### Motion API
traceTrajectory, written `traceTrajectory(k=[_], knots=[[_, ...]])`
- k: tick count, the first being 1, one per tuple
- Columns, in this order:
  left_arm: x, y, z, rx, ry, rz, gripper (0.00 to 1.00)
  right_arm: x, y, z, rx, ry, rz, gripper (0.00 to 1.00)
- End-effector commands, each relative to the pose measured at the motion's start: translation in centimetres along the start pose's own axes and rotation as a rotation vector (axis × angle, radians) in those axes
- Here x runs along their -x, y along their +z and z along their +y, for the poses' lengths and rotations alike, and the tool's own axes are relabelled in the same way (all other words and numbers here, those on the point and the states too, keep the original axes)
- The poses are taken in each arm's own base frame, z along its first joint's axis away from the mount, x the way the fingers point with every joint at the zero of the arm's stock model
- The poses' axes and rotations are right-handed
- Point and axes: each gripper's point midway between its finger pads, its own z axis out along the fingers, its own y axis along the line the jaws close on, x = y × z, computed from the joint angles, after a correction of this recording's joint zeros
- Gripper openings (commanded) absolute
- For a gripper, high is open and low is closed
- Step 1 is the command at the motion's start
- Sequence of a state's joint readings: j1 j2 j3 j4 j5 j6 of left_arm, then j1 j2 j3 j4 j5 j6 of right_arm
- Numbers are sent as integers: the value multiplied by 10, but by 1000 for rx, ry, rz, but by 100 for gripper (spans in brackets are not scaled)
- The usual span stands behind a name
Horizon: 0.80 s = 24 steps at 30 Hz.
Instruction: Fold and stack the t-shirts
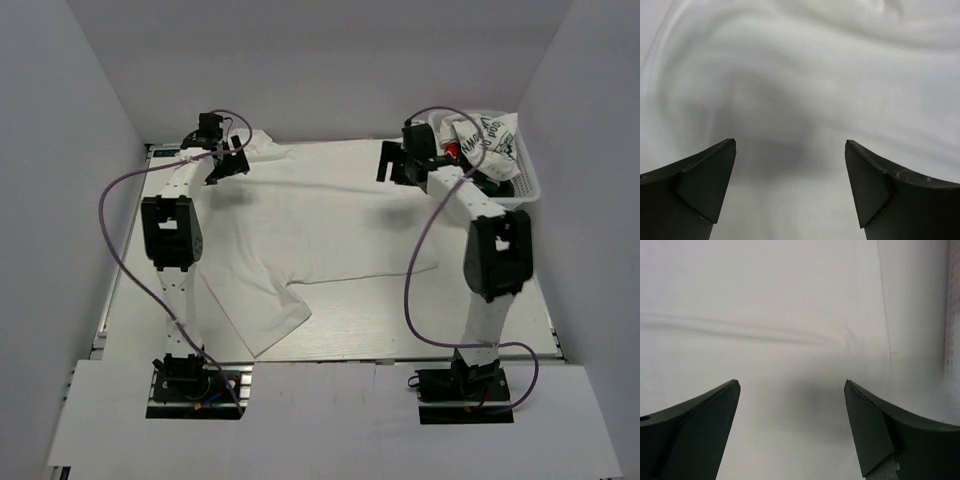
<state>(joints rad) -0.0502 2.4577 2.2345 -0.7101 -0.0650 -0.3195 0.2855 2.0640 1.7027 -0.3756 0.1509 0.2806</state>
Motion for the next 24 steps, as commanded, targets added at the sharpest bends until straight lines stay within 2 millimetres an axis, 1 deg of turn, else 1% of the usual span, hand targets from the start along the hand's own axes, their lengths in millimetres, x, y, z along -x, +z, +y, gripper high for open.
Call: traceTrajectory(k=[1,2,3,4,5,6,7,8,9,10,11,12,13,14,15,16,17,19,21,22,23,24], knots=[[-18,-148,-18,-41,-61,18,100,4,-74,-1,16,47,-160,90],[-39,-160,-14,-49,-96,53,100,3,-79,-1,27,50,-195,90],[-64,-174,-22,-81,-97,78,100,-6,-83,-2,28,112,-192,90],[-87,-187,-26,-107,-133,93,100,-13,-88,-4,29,124,-195,90],[-141,-184,-16,-93,-138,170,100,-35,-99,-12,18,132,-168,90],[-151,-218,-24,-140,-143,130,100,-40,-103,-18,-6,162,-161,90],[-170,-228,-24,-142,-192,149,100,-49,-105,-23,-24,165,-147,90],[-218,-232,-8,-90,-193,249,100,-56,-113,-33,-64,171,-140,90],[-237,-241,-7,-99,-194,278,100,-59,-120,-37,-78,178,-142,90],[-249,-260,-11,-129,-213,267,100,-61,-127,-41,-94,197,-142,90],[-284,-265,1,-100,-215,354,100,-65,-129,-46,-125,195,-143,90],[-297,-272,2,-108,-217,386,100,-76,-128,-52,-145,196,-119,90],[-314,-281,0,-123,-206,436,100,-72,-138,-55,-150,232,-143,90],[-336,-289,9,-85,-221,498,100,-74,-141,-61,-185,241,-146,90],[-350,-293,13,-67,-223,538,100,-82,-141,-65,-197,248,-133,90],[-373,-298,16,-60,-206,608,100,-79,-148,-63,-178,257,-152,90],[-388,-302,22,-32,-183,650,100,-88,-147,-66,-184,261,-137,90],[-394,-300,23,-11,-167,676,100,-93,-148,-66,-185,262,-139,90],[-408,-302,20,-1,-133,730,100,-101,-147,-75,-213,280,-130,90],[-412,-301,14,-19,-123,751,98,-108,-146,-76,-221,276,-119,90],[-421,-300,11,-15,-93,786,97,-111,-146,-79,-234,284,-111,90],[-426,-301,11,-6,-75,800,97,-115,-146,-84,-250,290,-104,90]])
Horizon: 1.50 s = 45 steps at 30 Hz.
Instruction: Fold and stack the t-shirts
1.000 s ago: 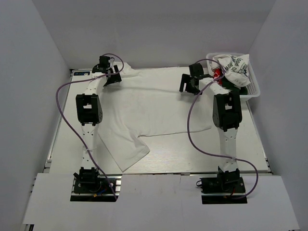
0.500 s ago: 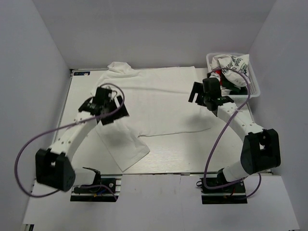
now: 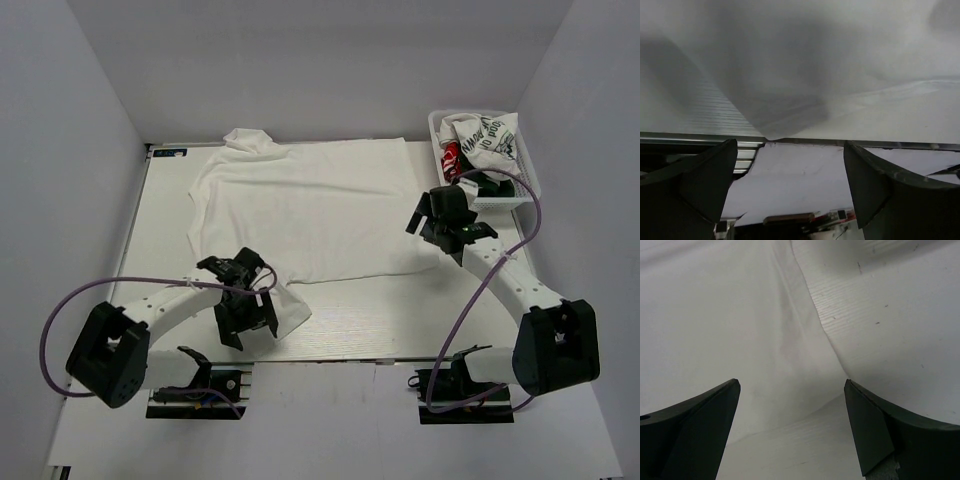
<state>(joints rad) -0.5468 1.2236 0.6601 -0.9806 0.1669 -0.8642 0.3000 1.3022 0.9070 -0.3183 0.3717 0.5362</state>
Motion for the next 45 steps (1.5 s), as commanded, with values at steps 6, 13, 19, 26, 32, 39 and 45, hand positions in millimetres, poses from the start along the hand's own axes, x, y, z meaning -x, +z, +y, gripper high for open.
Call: traceTrajectory(k=[6,13,19,26,32,39,45], knots=[[-34,28,-2,13,41,120,81,-41,7,-43,-148,47,88,90],[-20,46,15,146,15,75,68,-69,8,-48,-120,37,174,90],[0,49,7,179,36,23,53,-76,26,-43,-99,37,208,90],[11,46,2,169,73,-25,44,-82,51,-30,-49,59,247,89],[11,44,6,191,81,-20,0,-107,57,-36,-66,52,310,63],[-17,25,16,161,73,57,0,-126,37,-47,-80,67,364,0],[-43,3,4,-37,109,97,0,-151,-3,-77,-140,31,404,0]])
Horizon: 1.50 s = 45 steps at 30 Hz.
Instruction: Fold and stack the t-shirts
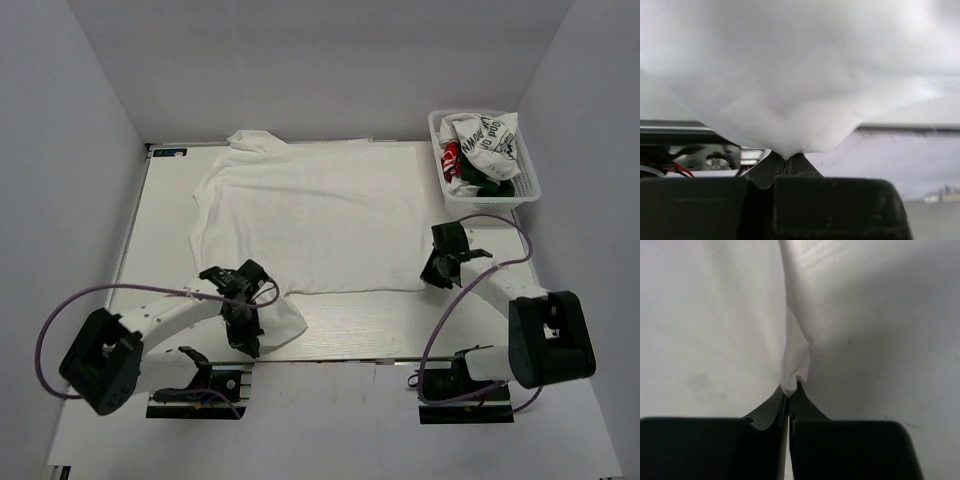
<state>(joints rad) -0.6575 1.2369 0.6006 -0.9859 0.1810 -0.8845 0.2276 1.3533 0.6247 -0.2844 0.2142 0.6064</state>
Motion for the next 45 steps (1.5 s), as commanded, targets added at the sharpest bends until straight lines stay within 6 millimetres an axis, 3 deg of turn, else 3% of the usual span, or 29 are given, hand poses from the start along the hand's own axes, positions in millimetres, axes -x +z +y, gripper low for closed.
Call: traceTrajectory(k=[1,5,8,12,13,15,16,19,20,25,26,27,31,37,42,43,44,45], knots=[[-16,-19,-17,-165,66,20,0,-38,-17,-32,-98,-32,110,0],[-15,-44,-41,-323,157,-30,0,-39,-28,-32,-70,-47,89,0],[13,-67,-61,-379,194,-180,0,-28,-33,-17,-6,-40,52,0],[78,-105,-87,-374,195,-482,0,-2,-38,3,51,-51,-13,0],[102,-119,-94,-349,183,-587,0,11,-42,11,64,-45,-34,0],[134,-136,-93,-281,161,-737,0,22,-43,17,60,-71,-45,0],[150,-155,-100,-292,146,-813,0,28,-39,19,48,-77,-39,0],[185,-184,-116,-302,170,-965,0,38,-37,27,35,-91,-23,0],[193,-188,-120,-302,179,-984,0,51,-42,36,56,-84,-51,0],[256,-189,-119,-154,151,-1031,0,74,-31,47,38,-64,-67,0],[267,-191,-118,-141,144,-1053,0,92,-37,58,58,-57,-103,0],[282,-200,-111,-121,115,-1082,0,92,-32,60,58,-55,-90,0],[324,-210,-102,-87,129,-1159,0,122,-27,78,59,-37,-127,0],[378,-210,-90,-64,133,-1223,0,147,-2,70,-57,-7,-129,0],[412,-204,-105,-86,288,-1266,0,160,27,72,-96,-21,-93,0],[420,-200,-102,-77,279,-1259,0,173,24,80,-79,-13,-119,6],[435,-213,-96,-46,239,-1291,0,169,36,79,-89,-29,-96,34],[445,-180,-86,12,232,-1200,0,170,42,80,-91,-34,-91,45]])
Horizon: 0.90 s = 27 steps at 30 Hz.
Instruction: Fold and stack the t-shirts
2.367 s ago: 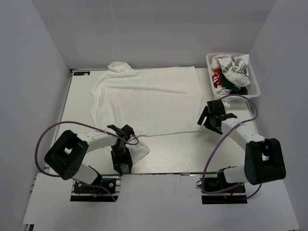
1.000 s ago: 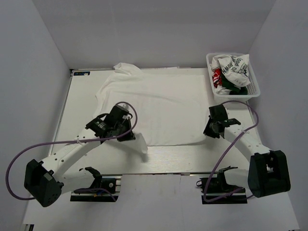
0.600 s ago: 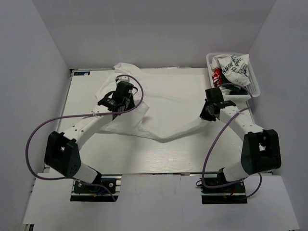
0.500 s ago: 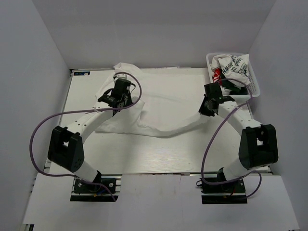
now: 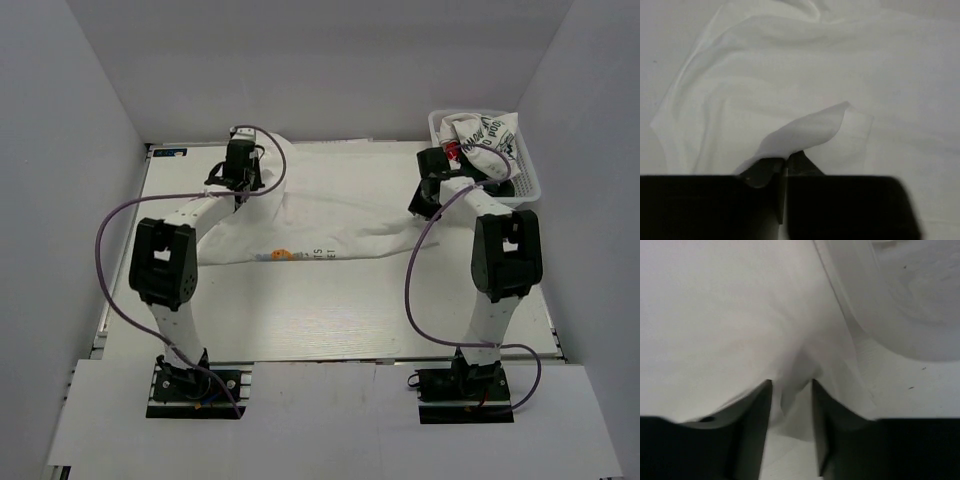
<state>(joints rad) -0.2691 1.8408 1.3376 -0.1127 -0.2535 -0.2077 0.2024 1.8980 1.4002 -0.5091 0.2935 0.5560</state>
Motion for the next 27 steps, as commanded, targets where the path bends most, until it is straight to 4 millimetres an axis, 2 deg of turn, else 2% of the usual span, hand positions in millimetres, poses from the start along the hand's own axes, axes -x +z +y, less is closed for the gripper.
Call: traceTrajectory(k=[1,2,3,4,5,6,7,9,10,11,12,13,15,16,18,19,20,21,23,24,26,27], knots=[[22,30,13,56,28,-16,22,32,-1,8,-8,-7,-52,50],[48,36,20,103,3,-46,35,34,-2,7,-14,-12,-52,55],[47,45,33,144,-36,-18,51,35,-6,10,-13,-18,-57,67],[15,60,41,178,-28,104,67,39,-11,13,-3,-24,-69,78],[44,62,46,189,-72,67,99,38,-18,17,17,-43,-76,84],[42,65,46,195,-87,89,100,33,-24,19,32,-59,-77,89],[42,63,43,170,-124,123,100,34,-28,26,60,-59,-99,90],[35,60,38,142,-147,149,100,13,-24,23,67,-84,-65,90],[12,56,39,147,-170,199,100,11,-30,35,113,-95,-85,90],[19,43,37,132,-191,177,100,-9,-21,27,99,-110,-45,90],[11,36,32,117,-196,185,100,-14,-20,26,101,-120,-39,90],[-26,31,36,130,-220,249,100,-16,-16,31,118,-126,-48,90],[-42,20,35,116,-252,261,100,-29,-12,33,137,-151,-9,90],[-66,8,39,121,-268,294,100,-31,-7,35,146,-159,-9,90],[-81,3,33,79,-286,306,100,-34,0,39,178,-169,-7,90],[-102,-3,35,85,-292,351,100,-35,5,39,186,-171,-5,90],[-111,-5,36,93,-301,370,100,-40,10,38,189,-176,17,90],[-129,-9,44,129,-288,406,100,-43,12,35,175,-181,25,90],[-144,-15,54,187,-278,441,100,-50,19,25,135,-174,38,90],[-158,-22,66,237,-276,483,100,-64,23,14,108,-172,76,90],[-172,-34,70,275,-301,527,100,-74,18,6,104,-148,106,90],[-186,-49,72,277,-296,569,100,-93,17,-3,99,-146,145,90]])
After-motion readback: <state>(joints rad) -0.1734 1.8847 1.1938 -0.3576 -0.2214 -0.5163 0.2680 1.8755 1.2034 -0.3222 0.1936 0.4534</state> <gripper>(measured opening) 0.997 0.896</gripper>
